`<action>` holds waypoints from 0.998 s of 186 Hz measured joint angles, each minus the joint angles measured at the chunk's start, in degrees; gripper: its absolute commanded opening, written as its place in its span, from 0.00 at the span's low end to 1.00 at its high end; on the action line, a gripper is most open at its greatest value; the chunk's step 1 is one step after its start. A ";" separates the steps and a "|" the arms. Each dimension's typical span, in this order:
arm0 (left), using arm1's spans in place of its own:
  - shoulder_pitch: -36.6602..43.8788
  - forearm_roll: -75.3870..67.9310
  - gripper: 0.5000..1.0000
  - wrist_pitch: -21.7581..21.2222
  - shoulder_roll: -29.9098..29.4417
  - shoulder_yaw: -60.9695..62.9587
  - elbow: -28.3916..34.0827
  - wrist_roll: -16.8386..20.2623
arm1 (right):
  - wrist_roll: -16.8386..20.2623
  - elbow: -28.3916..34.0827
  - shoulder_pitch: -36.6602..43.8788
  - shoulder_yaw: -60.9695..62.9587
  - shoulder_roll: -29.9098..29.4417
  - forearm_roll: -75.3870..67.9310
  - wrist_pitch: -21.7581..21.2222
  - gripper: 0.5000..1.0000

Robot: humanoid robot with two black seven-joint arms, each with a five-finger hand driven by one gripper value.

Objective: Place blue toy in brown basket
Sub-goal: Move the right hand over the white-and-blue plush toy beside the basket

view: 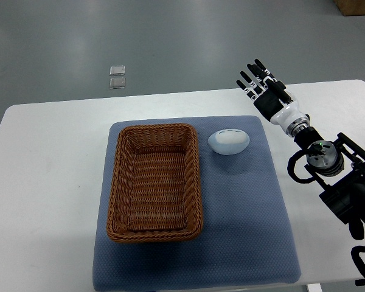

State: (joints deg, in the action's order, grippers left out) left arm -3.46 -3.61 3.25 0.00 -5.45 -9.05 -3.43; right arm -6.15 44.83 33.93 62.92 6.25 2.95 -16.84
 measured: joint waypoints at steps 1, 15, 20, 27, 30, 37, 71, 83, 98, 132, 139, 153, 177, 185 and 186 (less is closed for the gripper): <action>0.00 0.00 1.00 0.00 0.00 0.00 0.00 0.00 | 0.00 0.00 0.00 -0.01 0.00 0.01 -0.01 0.83; -0.02 0.00 1.00 0.00 0.00 0.04 0.00 0.00 | 0.07 0.00 0.07 -0.08 0.06 0.09 -0.03 0.83; -0.02 0.00 1.00 0.00 0.00 0.11 0.00 0.00 | 0.08 0.00 0.11 -0.12 0.07 0.11 -0.03 0.83; -0.02 0.00 1.00 0.02 0.00 0.19 0.00 0.00 | 0.10 0.00 0.19 -0.21 0.10 0.15 -0.03 0.83; -0.02 0.00 1.00 0.03 0.00 0.21 0.00 0.00 | 0.12 0.00 0.22 -0.25 0.12 0.17 -0.03 0.83; -0.02 -0.01 1.00 0.06 0.00 0.24 -0.01 0.00 | 0.17 0.00 0.32 -0.42 0.20 0.25 -0.03 0.83; -0.01 -0.01 1.00 0.09 0.00 -0.23 -0.02 0.00 | 0.75 0.38 1.11 -1.65 1.14 1.69 -0.29 0.83; 0.00 -0.01 1.00 0.09 0.00 -0.27 -0.01 0.00 | 1.26 0.69 2.15 -2.97 2.14 4.47 -0.52 0.83; 0.01 -0.01 1.00 0.09 0.00 -0.27 -0.01 0.00 | 2.44 0.90 4.88 -5.95 3.70 10.88 -1.11 0.83; -0.02 -0.01 1.00 0.09 0.00 -0.27 0.00 0.00 | 4.82 1.74 15.10 -17.52 9.54 34.10 -5.49 0.83; -0.04 -0.01 1.00 0.09 0.00 -0.27 0.00 0.00 | 5.26 2.34 17.46 -20.47 10.97 39.18 -6.79 0.83; -0.06 -0.01 1.00 0.09 0.00 -0.27 0.00 0.00 | 7.09 4.48 23.23 -27.57 14.21 49.06 -10.43 0.83; -0.06 0.00 1.00 0.09 0.00 -0.33 -0.21 0.00 | 12.27 8.30 33.18 -40.64 17.57 56.28 -15.92 0.83; -0.06 0.00 1.00 0.09 0.00 -0.34 -0.26 0.00 | 13.70 8.97 35.53 -44.05 17.86 56.70 -16.42 0.83; -0.06 0.00 1.00 0.09 0.00 -0.34 -0.27 0.00 | 13.86 9.03 35.78 -44.42 17.88 56.73 -16.46 0.83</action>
State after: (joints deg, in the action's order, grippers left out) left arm -3.52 -3.60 3.34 0.00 -5.80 -9.32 -3.43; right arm 7.71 53.85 69.71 18.50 24.13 59.69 -33.30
